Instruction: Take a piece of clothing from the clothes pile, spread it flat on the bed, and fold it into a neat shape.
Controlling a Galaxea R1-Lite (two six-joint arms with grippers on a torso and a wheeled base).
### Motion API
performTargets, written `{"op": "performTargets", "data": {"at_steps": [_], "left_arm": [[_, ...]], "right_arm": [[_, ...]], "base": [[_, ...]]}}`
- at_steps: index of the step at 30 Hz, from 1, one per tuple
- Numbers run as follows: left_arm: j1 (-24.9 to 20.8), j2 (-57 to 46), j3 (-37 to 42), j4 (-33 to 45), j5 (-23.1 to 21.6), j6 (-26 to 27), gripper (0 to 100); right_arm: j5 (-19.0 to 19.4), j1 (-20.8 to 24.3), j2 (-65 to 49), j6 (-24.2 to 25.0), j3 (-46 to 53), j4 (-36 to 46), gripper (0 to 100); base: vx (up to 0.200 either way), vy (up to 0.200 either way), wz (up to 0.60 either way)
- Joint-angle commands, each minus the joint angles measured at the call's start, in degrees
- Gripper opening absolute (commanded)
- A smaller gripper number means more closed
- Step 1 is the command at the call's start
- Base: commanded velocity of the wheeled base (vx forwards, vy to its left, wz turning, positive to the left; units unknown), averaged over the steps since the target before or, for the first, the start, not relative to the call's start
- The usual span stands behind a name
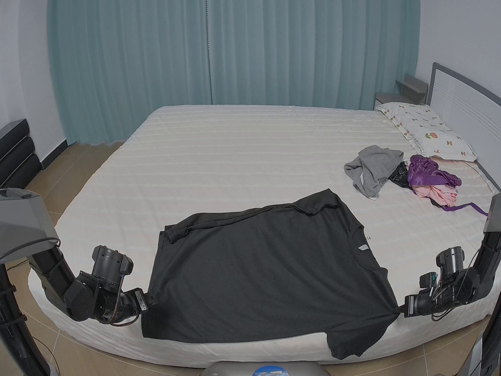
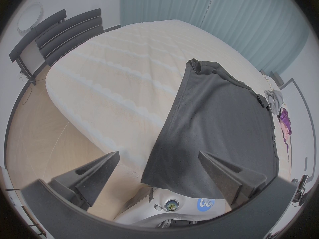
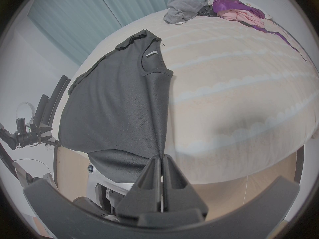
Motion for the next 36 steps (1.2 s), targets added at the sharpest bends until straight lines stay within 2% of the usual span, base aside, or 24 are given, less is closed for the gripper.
{"op": "performTargets", "data": {"at_steps": [1, 9, 10, 16, 19, 23, 24, 25, 29, 32, 36], "left_arm": [[0.35, 0.07, -0.18, -0.02, 0.01, 0.02, 100], [0.35, 0.07, -0.36, -0.02, 0.01, -0.07, 100], [0.35, 0.07, -0.45, -0.02, -0.16, -0.07, 100], [0.35, -0.28, -1.24, -0.02, -0.16, -0.07, 100], [0.44, -0.37, -2.21, -0.73, -0.95, -0.33, 100], [0.97, 0.16, -4.14, -3.19, -2.27, -5.69, 100], [1.05, 0.16, -4.31, -3.28, -2.45, -5.95, 100], [1.76, 0.07, -4.93, -3.45, -3.86, -7.10, 100], [3.43, -0.28, -6.07, -3.71, -9.48, -9.82, 100], [5.45, 0.07, -7.04, -3.80, -13.79, -10.44, 100], [7.65, 1.65, -9.94, -3.19, -17.13, -12.28, 100]], "right_arm": [[-0.23, -0.78, -0.83, -0.31, 0.61, 0.14, 0], [-0.31, -0.34, -0.56, -1.89, 1.75, 0.14, 0], [-0.31, -0.34, -0.56, -1.89, 1.75, 0.14, 100], [0.56, -0.34, -2.14, -1.10, 1.05, -0.21, 100], [0.83, 0.71, -3.29, 2.32, 0.08, -0.56, 100], [0.48, 4.14, -7.15, 13.84, -3.09, -0.73, 100], [0.48, 4.49, -7.59, 14.98, -3.52, -0.73, 100], [0.21, 5.55, -8.74, 19.02, -4.67, -0.73, 100], [0.12, 7.66, -9.79, 27.72, -6.86, -0.82, 100], [0.21, 8.54, -8.91, 30.89, -7.92, -0.82, 100], [0.21, 8.80, -6.63, 31.68, -8.18, -1.88, 100]], "base": [[0.000, 0.000, 0.00], [0.000, 0.000, 0.00], [0.000, 0.000, 0.00], [0.000, 0.000, 0.00], [0.000, 0.000, 0.00], [0.000, 0.000, 0.00], [0.000, 0.000, 0.00], [0.000, 0.000, 0.00], [0.000, 0.000, 0.00], [0.000, 0.000, 0.00], [0.150, 0.000, 0.00]]}}
